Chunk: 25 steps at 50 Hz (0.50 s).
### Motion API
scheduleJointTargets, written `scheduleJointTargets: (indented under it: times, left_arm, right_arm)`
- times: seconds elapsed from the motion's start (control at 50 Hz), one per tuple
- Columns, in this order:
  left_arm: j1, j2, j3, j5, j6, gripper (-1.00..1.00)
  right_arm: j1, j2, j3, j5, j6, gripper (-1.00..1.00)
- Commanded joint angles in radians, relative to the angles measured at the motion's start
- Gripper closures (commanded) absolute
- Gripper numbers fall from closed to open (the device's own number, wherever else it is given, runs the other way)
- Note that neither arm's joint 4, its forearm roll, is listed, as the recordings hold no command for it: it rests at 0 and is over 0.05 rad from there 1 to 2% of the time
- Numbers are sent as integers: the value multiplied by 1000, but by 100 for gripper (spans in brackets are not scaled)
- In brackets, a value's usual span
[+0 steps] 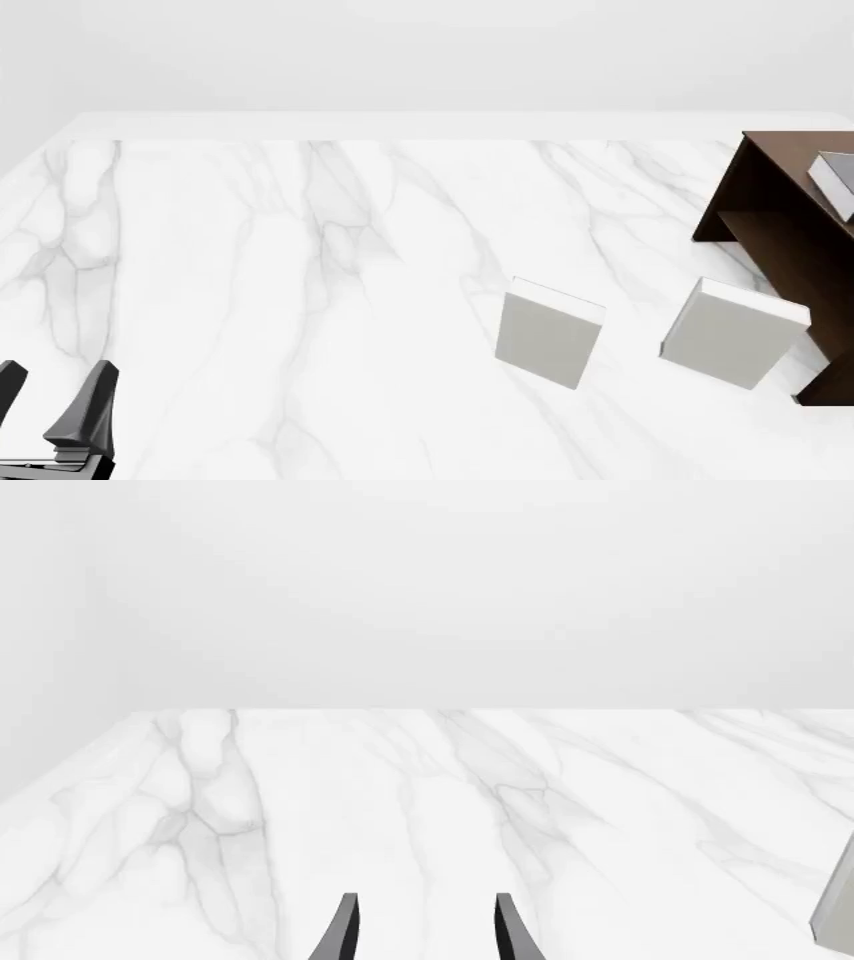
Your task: Pick up the book on the left and place it on top of the shelf.
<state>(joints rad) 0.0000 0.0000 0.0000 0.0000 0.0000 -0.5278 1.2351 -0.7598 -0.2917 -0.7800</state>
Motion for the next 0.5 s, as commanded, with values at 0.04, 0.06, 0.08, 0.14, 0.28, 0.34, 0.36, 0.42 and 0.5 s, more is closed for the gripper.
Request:
scheduleJointTargets:
  times: [0.04, 0.06, 0.08, 0.14, 0.28, 0.34, 0.36, 0.42, 0.5]
  left_arm:
    - [0, 0, 0, 0, 0, -100]
    - [0, 0, 0, 0, 0, -100]
    - [0, 0, 0, 0, 0, -100]
    - [0, 0, 0, 0, 0, -100]
    - [0, 0, 0, 0, 0, -100]
    - [0, 0, 0, 0, 0, -100]
    - [0, 0, 0, 0, 0, -100]
    - [0, 0, 0, 0, 0, -100]
    - [0, 0, 0, 0, 0, -100]
  right_arm:
    - [26, -48, -4, 14, 22, -100]
    - [28, -60, -5, 19, 26, -100]
    - [30, -67, -6, 23, 30, -100]
    - [32, -87, -3, 32, 41, -100]
    - [39, -147, -1, 61, 70, -100]
    - [48, -168, 3, 71, 82, -100]
    - [49, -174, 4, 74, 84, -100]
    - [57, -194, 4, 85, 96, -100]
    - [70, -222, 10, 93, 117, -100]
